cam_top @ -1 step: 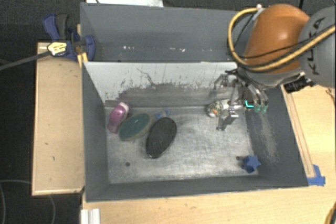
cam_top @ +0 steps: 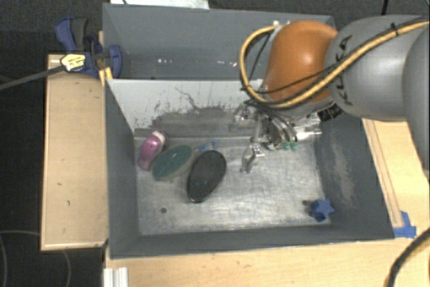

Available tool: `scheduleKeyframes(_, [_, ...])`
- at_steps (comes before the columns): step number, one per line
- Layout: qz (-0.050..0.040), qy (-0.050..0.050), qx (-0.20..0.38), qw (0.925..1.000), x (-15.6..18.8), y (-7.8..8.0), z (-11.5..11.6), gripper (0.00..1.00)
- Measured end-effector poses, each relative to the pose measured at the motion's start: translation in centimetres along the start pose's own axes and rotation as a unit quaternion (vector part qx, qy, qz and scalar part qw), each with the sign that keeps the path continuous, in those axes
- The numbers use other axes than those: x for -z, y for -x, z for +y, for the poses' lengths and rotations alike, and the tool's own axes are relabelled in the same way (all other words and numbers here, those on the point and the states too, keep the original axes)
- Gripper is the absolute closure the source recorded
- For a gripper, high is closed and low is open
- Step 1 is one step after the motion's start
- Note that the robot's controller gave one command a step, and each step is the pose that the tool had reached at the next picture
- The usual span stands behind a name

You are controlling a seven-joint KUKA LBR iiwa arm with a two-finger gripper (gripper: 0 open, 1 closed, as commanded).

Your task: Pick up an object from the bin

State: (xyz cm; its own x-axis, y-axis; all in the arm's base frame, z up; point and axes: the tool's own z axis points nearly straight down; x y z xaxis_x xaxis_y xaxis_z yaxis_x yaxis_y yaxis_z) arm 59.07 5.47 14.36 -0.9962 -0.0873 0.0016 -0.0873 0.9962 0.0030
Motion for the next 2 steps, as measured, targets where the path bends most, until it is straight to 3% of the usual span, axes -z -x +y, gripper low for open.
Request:
scheduleKeyframes(1, [-0.0080, -0.002, 0.043, 0.9990, -5.7, -0.8, 5.3, 0.00])
scheduleKeyframes(2, [-0.0010, -0.003, 0.144, 0.9896, -6.9, -1.5, 10.9, 0.00])
